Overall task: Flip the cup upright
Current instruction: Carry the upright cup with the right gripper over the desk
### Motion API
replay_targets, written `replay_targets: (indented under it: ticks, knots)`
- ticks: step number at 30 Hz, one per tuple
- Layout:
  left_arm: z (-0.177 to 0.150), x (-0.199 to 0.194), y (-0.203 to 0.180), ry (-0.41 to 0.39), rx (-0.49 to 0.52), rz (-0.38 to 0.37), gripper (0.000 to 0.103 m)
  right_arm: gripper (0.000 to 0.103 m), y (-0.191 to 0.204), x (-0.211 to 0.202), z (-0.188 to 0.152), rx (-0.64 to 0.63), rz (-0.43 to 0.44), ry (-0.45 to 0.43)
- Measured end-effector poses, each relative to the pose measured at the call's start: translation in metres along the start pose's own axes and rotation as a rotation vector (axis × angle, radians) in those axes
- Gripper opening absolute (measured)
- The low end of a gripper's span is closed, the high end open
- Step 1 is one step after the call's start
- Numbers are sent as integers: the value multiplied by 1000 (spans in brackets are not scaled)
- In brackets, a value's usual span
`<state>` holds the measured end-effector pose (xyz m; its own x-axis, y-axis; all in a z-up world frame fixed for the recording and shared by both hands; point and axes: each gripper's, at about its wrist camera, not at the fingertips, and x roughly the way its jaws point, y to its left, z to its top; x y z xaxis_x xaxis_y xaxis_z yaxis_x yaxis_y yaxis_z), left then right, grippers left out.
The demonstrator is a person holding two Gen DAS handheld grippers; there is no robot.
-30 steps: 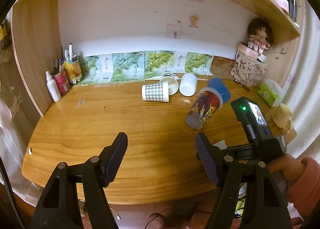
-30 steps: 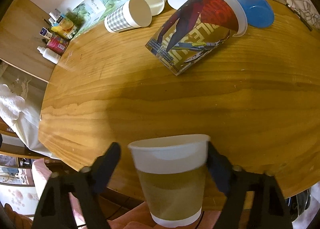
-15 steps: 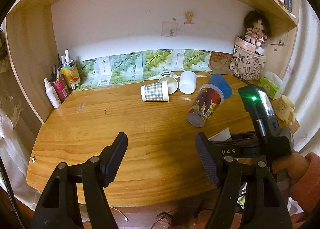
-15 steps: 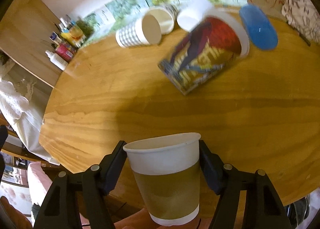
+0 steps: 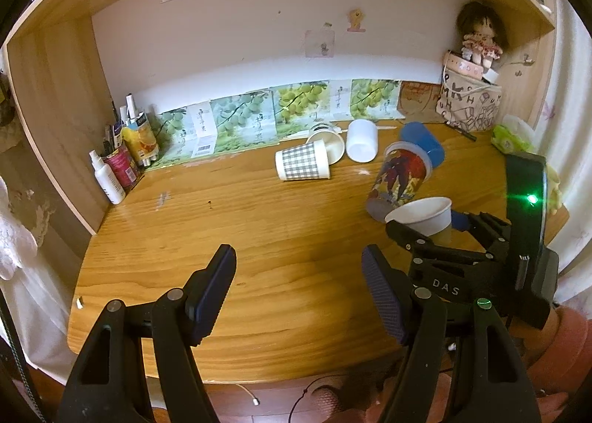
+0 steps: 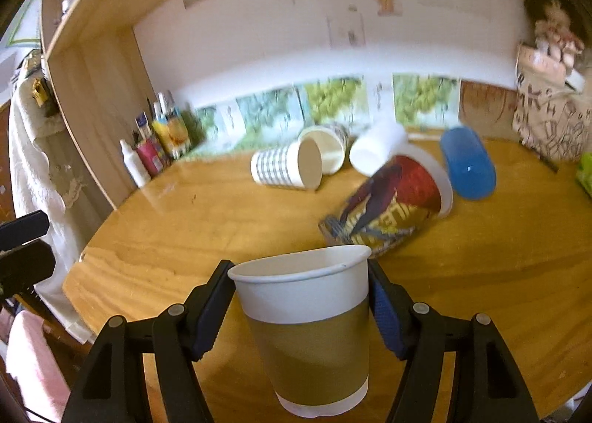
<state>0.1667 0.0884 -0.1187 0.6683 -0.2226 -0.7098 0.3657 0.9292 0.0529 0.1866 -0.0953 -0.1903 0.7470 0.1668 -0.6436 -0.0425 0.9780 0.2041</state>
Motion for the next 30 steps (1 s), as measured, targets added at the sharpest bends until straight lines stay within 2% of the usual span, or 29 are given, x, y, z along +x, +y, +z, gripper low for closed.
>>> replay_targets:
  ticks: [5,11,17,26,30]
  knots:
    - [2,6,14,38,-17,39,74,70,7,3,-10,-14,-13,-112]
    - [5,10,29,76,-43,49,74,70,14,0,-23,-36,-37,-228]
    - [6,18,30,110,-27,41,74,70,15,0,-31,-37,-106,-339]
    - [6,26,25,138,-3,24,74,71,15,9,-40,-25,-137,-349]
    - [6,29,24,146,-9,15,74,72,15,16,-43,-36,-144,-316]
